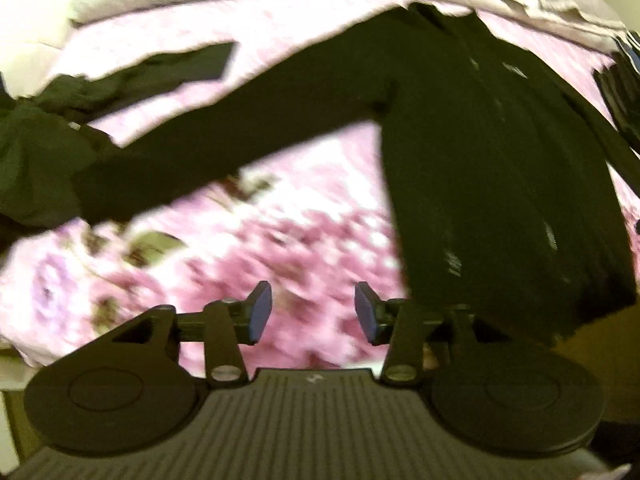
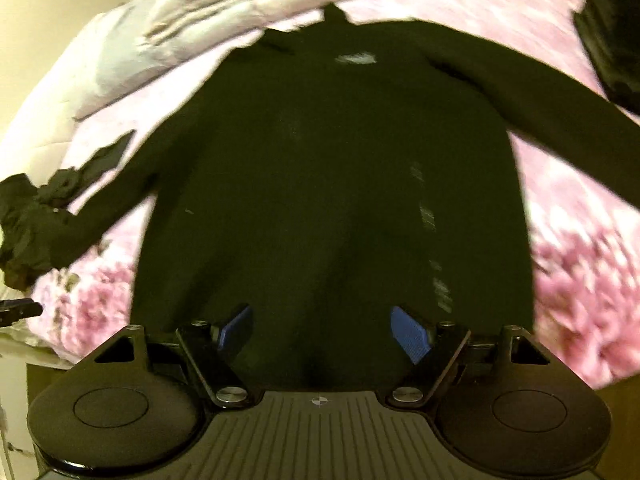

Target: Fold clothes

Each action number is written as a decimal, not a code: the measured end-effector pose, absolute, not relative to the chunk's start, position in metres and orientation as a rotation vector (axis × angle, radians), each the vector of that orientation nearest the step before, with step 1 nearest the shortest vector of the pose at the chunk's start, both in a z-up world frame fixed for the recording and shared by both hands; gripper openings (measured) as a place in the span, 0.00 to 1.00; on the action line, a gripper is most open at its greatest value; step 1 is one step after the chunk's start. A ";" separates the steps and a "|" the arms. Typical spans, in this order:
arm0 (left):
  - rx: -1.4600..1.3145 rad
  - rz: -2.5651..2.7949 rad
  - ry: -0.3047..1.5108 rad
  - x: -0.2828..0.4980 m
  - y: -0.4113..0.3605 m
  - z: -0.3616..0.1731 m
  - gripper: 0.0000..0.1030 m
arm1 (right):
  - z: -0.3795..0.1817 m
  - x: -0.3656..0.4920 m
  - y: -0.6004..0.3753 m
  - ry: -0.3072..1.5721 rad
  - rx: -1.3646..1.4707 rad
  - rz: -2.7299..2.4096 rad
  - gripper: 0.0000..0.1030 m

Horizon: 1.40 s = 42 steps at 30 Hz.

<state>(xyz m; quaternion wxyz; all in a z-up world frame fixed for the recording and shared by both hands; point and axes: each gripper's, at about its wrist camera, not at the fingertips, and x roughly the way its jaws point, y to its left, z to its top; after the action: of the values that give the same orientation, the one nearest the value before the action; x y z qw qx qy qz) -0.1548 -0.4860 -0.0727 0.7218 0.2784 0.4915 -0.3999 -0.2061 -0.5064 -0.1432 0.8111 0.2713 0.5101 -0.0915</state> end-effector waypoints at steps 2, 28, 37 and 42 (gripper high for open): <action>0.631 -0.879 1.049 -0.120 -0.480 -0.069 0.44 | -0.138 -0.180 -0.489 1.075 0.572 -0.182 0.77; 0.864 -1.130 1.192 0.158 -0.452 -0.193 0.21 | -0.163 0.022 -0.277 1.141 0.528 -0.349 0.78; 0.758 -1.093 1.099 0.122 -0.433 -0.103 0.35 | -0.106 -0.069 -0.307 1.034 0.582 -0.637 0.93; 0.725 -1.127 1.036 0.057 -0.438 -0.054 0.49 | -0.070 -0.147 -0.328 0.974 0.605 -0.753 0.93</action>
<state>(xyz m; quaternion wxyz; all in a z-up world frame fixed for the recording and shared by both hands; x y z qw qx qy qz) 0.0573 -0.4381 -0.0541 0.6624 0.3207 0.4581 -0.4984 -0.1469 -0.3285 -0.0700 0.7738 0.2795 0.4499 -0.3475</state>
